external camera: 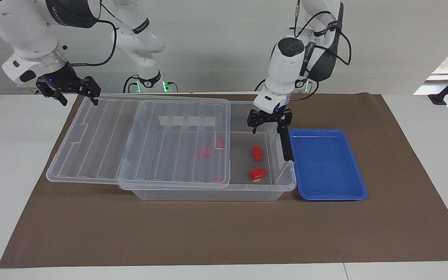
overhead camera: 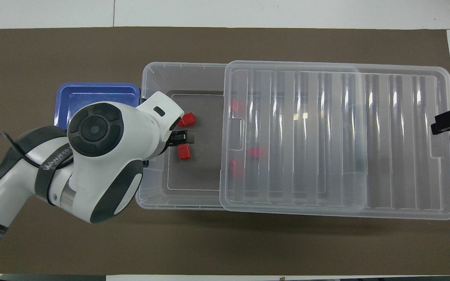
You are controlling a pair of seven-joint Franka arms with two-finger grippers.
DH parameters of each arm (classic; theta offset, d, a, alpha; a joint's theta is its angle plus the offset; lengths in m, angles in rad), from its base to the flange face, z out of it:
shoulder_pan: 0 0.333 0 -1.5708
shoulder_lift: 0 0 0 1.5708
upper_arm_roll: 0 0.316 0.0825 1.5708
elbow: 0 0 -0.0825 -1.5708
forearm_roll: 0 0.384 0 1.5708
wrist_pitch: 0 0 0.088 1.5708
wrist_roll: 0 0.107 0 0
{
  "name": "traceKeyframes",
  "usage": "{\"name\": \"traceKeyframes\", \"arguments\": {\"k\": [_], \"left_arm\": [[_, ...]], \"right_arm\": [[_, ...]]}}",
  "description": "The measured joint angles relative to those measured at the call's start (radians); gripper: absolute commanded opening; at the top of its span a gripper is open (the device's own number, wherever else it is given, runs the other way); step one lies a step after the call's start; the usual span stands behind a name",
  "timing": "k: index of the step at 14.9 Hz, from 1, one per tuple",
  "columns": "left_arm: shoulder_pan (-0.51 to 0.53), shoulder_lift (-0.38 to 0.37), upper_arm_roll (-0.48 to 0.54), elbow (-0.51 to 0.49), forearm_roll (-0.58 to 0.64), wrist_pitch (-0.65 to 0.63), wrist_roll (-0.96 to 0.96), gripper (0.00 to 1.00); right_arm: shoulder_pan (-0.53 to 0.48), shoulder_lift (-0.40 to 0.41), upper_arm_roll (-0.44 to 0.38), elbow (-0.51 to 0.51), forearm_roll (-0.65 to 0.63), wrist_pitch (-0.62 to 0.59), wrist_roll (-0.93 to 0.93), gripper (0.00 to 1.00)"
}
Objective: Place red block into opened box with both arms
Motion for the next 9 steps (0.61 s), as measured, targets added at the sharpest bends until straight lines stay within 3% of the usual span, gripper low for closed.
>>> {"name": "traceKeyframes", "arguments": {"k": [6,9], "left_arm": [[0.162,-0.059,0.011,0.014,0.0,-0.066,0.164,1.0],[0.231,-0.05,0.012,0.092,0.0,-0.144,0.261,1.0]], "right_arm": [[0.0,-0.001,-0.001,-0.005,0.0,0.0,0.0,1.0],[0.0,-0.002,0.001,-0.013,0.0,0.0,0.0,1.0]]}}
